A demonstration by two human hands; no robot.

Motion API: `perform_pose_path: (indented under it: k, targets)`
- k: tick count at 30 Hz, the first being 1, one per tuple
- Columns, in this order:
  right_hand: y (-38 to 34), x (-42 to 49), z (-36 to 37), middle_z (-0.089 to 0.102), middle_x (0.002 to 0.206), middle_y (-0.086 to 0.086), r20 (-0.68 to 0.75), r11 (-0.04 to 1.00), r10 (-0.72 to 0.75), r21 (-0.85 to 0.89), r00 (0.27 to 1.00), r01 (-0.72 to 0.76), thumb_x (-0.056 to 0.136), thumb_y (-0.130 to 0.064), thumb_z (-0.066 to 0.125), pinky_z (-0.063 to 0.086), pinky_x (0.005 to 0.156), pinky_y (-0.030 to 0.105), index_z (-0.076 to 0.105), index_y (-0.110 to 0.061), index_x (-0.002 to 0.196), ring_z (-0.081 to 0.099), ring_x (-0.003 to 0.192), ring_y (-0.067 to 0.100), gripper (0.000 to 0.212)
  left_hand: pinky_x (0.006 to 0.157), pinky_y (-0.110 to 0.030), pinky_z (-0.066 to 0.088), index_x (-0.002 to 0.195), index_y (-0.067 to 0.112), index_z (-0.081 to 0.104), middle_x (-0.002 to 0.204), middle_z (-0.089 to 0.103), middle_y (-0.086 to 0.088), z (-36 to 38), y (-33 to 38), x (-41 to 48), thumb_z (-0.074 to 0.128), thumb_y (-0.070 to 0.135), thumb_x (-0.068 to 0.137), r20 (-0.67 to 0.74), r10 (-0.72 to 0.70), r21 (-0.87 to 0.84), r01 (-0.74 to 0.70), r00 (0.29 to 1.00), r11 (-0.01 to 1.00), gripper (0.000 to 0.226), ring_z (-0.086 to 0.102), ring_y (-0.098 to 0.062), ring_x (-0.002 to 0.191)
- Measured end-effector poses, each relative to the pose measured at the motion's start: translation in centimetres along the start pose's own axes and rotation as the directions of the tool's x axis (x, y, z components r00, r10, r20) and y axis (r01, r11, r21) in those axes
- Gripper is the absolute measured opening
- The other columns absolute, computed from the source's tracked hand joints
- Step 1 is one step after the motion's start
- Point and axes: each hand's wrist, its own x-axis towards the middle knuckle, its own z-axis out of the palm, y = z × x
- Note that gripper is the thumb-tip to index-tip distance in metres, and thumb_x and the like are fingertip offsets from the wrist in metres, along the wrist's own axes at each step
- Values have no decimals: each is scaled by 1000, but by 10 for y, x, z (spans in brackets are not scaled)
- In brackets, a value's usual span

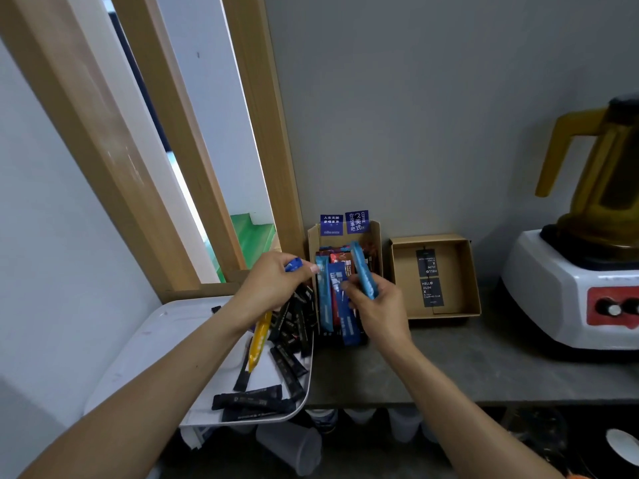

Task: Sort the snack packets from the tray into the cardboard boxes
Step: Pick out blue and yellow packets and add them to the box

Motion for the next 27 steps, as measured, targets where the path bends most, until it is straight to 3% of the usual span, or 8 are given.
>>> perform_pose_path:
  k: [2, 4, 7, 10, 14, 18, 23, 27]
  targets:
    - [2, 9, 0, 72, 103, -5, -54, 995, -23, -95, 998, 18, 98, -26, 67, 63, 79, 34, 62, -34, 106, 73, 94, 9, 12, 65, -28, 55, 92, 22, 74, 79, 71, -8, -3, -6, 1, 66, 37, 98, -40, -45, -53, 43, 998, 998, 18, 64, -12, 65]
    - [7, 20, 3, 70, 110, -5, -86, 976, -50, -217, 995, 30, 98, -28, 66, 64, 82, 39, 60, -30, 116, 72, 101, 11, 19, 50, -21, 45, 99, 21, 74, 61, 58, -3, -6, -10, 0, 66, 33, 99, -38, -93, -120, 88, 995, 989, 15, 52, -7, 50]
    - [11, 31, 13, 69, 118, -2, -116, 946, -73, -321, 991, 32, 99, -26, 65, 64, 84, 43, 57, -20, 129, 70, 107, 15, 31, 46, -18, 41, 103, 17, 73, 55, 50, 3, -10, -15, -4, 68, 29, 98, -3, -138, -227, 133, 990, 965, 14, 46, -5, 45]
    - [11, 37, 19, 69, 117, 0, -130, 936, -96, -350, 987, 45, 99, -23, 65, 64, 85, 42, 58, -18, 128, 70, 107, 16, 30, 45, -19, 40, 105, 14, 72, 54, 50, 2, -13, -22, -8, 69, 27, 97, 43, -163, -269, 169, 986, 948, 16, 46, -5, 45]
    - [14, 38, 23, 67, 118, -3, -145, 926, -137, -371, 980, 75, 96, -24, 70, 63, 87, 41, 60, -21, 123, 68, 108, 14, 29, 49, -22, 39, 104, 16, 73, 75, 58, -11, -14, -34, -11, 70, 30, 96, 70, -187, -269, 199, 980, 942, 17, 47, -11, 54]
    - [19, 24, 22, 64, 116, -7, -157, 930, -183, -347, 970, 120, 96, -25, 69, 62, 81, 31, 58, -23, 120, 67, 103, 9, 26, 49, -22, 39, 99, 16, 74, 80, 58, -13, -10, -42, -14, 69, 30, 97, 86, -190, -273, 207, 978, 940, 15, 47, -12, 56]
    - [22, 2, 25, 72, 95, 6, 34, 979, -83, -186, 996, 87, 105, -26, 56, 62, 63, 30, 61, -19, 113, 73, 79, 17, 12, 47, -21, 41, 106, 11, 73, 94, 66, -18, -10, -48, -11, 66, 29, 99, 36, -195, -340, 195, 980, 920, 20, 53, -11, 56]
    - [22, 14, 27, 77, 91, 7, 139, 977, 37, -213, 990, -7, 106, -25, 52, 62, 79, 36, 65, -20, 104, 76, 83, 19, 13, 46, -22, 38, 108, 6, 71, 96, 66, -16, -13, -45, -8, 66, 27, 99, 48, -198, -395, 201, 979, 896, 23, 53, -10, 55]
